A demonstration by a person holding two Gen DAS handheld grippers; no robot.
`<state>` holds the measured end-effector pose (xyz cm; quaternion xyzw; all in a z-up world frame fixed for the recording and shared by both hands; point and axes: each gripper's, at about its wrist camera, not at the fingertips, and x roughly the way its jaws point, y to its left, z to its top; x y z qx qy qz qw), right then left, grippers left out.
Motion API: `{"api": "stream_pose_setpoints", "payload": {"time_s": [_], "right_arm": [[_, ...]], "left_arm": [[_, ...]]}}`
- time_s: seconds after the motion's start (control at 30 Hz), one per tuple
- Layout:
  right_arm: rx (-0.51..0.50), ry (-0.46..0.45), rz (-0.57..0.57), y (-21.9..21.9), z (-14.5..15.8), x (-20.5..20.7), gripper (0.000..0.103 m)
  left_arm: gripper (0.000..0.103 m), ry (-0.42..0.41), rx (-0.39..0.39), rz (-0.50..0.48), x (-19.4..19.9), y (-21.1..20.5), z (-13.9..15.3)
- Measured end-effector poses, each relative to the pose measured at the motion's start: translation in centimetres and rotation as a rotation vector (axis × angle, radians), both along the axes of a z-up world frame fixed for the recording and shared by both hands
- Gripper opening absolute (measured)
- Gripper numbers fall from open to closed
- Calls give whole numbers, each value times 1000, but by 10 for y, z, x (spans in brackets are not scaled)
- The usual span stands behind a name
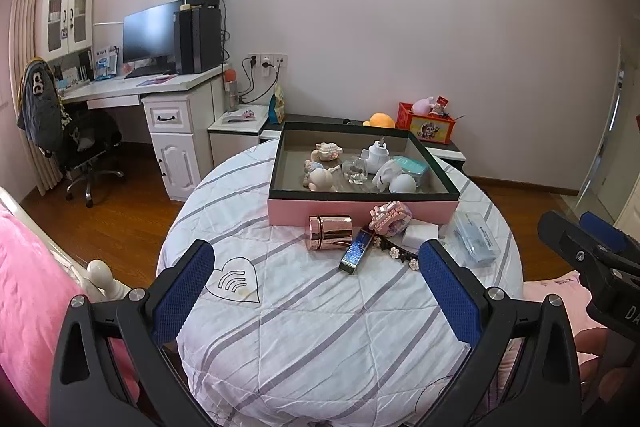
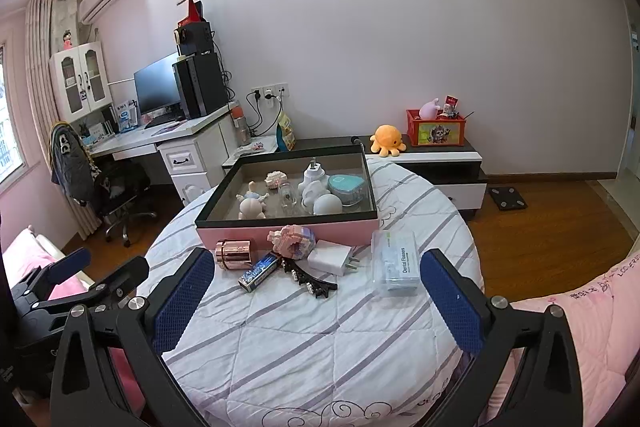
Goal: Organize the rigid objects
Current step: 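Withdraw both open tools from the pink box back over the quilt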
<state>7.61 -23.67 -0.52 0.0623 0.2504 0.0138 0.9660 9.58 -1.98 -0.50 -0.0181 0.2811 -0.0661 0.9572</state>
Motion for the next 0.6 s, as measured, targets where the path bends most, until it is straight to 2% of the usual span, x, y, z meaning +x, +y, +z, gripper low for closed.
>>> {"api": "stream_pose_setpoints", "payload": {"time_s": [0.33,0.6], "right_arm": [[1,9,-4,0,-5,1,103],[4,39,-14,-6,-14,10,103]], "left_arm": [[103,10,-4,0,2,0,-5],[103,50,-2,-3,15,-4,-19]]}}
